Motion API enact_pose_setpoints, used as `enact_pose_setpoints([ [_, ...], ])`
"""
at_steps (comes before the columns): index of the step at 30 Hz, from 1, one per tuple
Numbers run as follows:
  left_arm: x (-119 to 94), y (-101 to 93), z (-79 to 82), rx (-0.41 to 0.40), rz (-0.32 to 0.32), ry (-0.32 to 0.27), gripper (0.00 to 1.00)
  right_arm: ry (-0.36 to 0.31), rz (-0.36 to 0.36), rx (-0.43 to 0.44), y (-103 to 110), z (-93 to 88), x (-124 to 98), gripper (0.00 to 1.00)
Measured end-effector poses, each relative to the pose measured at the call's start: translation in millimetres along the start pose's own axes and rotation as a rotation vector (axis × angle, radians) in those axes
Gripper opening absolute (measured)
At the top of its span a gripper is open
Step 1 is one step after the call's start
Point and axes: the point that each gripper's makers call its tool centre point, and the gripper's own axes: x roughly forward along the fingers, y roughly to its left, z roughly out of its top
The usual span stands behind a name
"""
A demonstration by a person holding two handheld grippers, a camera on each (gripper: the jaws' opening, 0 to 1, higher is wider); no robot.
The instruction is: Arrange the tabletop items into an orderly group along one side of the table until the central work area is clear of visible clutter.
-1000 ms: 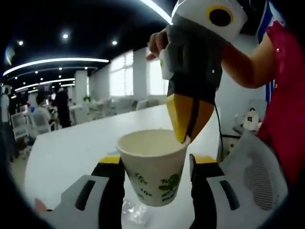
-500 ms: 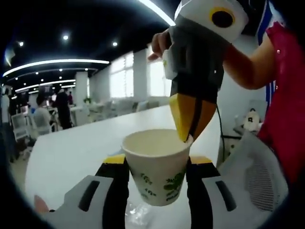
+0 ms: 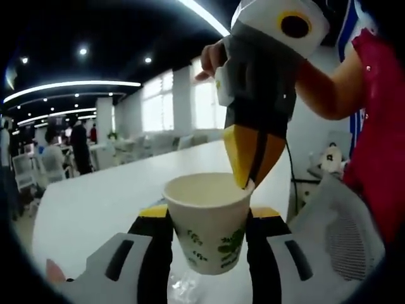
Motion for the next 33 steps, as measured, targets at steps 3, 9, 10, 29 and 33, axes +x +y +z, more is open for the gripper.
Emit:
enact_pose_setpoints([
  [3,0.6,-0.5,0.7,0.005,-0.005,0.0,0.43,-0.004,-0.005,-0.002,0.4,-0.3,-0.7,0.02],
  [9,0.4,1.9,3.6,0.011,0.0,-0.004,0.43,-0.012,-0.014,0.005,-1.9,-0.6,-2.7,0.02],
  [10,0.2,2.2,3.7,0.012,0.0,-0.004,0.43,-0.014,-0.016,0.005,-2.3,-0.6,-2.8,0.02],
  [29,-2.6,6.0,8.0,0.017,0.008,-0.013,0.42,-0.034,-0.033,0.03,-5.1,1.8,-5.6,0.1],
  [33,-4.3,7.9,8.2,0.02,0.012,-0.014,0.42,-0.037,-0.048,0.047,-5.9,0.1,-9.8,0.13],
])
